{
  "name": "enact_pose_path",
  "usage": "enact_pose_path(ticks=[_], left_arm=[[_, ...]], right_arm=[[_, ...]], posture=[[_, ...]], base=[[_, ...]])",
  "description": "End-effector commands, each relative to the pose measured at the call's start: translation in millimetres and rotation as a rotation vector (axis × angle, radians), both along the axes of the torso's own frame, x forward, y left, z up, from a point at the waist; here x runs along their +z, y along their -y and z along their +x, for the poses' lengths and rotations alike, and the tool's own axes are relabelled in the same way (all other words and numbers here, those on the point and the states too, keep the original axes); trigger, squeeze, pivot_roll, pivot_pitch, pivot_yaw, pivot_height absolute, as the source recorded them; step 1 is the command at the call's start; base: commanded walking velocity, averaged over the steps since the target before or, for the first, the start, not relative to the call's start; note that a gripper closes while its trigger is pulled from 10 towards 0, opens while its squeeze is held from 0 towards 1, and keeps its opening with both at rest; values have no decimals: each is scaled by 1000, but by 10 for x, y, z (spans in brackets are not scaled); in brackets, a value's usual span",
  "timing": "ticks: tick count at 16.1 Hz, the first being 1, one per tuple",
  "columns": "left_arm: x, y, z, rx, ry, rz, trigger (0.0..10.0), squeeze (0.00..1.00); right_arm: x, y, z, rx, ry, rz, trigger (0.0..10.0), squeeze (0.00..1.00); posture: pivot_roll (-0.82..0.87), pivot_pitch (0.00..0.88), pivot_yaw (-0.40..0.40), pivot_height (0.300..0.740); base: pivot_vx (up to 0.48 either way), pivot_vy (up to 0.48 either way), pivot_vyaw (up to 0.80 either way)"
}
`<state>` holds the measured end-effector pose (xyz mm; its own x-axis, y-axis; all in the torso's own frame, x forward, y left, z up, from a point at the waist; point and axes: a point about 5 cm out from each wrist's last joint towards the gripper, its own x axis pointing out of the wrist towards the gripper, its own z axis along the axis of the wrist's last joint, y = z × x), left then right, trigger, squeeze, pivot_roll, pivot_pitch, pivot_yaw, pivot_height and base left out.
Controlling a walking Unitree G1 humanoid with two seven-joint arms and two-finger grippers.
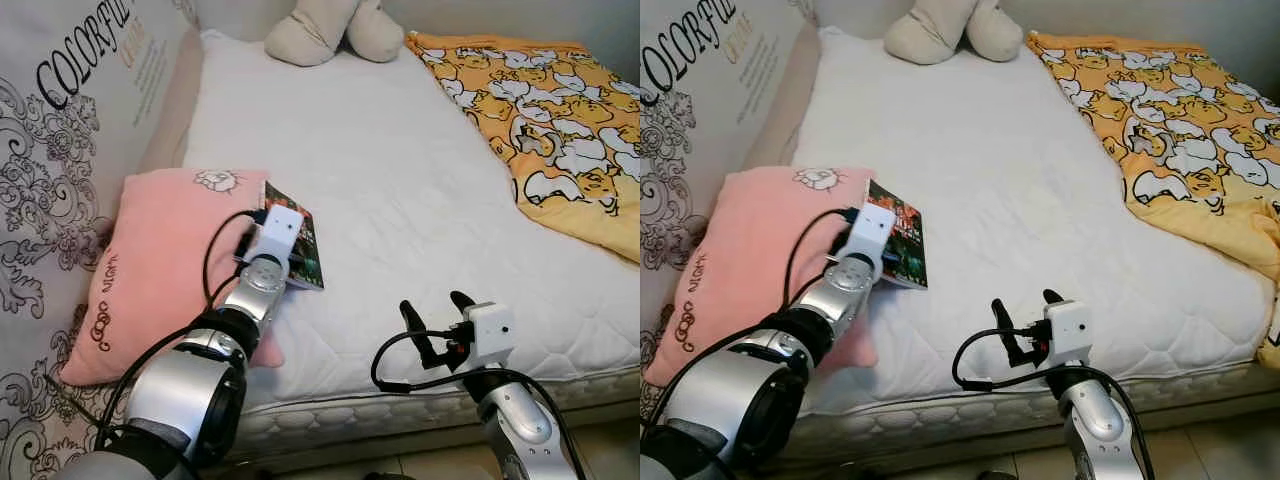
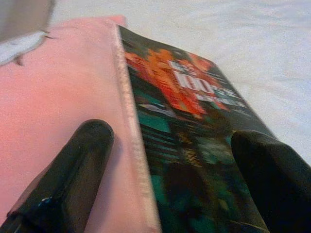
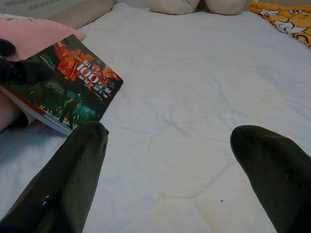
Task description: Clean up the room
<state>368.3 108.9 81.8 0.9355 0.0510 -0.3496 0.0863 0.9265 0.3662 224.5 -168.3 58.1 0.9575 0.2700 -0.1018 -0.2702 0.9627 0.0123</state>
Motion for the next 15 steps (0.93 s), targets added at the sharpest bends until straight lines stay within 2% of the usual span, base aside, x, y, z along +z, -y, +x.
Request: enact_pose_path(ticks=[1,4,6,9,15], left_arm=[[-2,-26,-2,17,14,29,10000,0],[-94,10,-51,-27,-53,21,10000,0],[-147,105,-88,-75,-108,-35,10000,0],[-109,307,-87,-162,-138,-115,10000,0],[-187,597,-205,-321,-186,-148,10000,0]], right_arm=[[9,37,-22,-4,-7,-3,10000,0],[11,34,-17,4,-9,-5,10000,0],[11,35,-13,7,-9,-8,10000,0],[6,45,-23,10,-12,-14,10000,0],[-3,43,-55,13,-24,-12,10000,0]], posture=[[-209,0,-24,740],[-212,0,-24,740],[-216,0,-24,740],[-225,0,-20,740],[-226,0,-16,740]], base=[[0,0,0],[0,0,0],[0,0,0],[0,0,0],[0,0,0]])
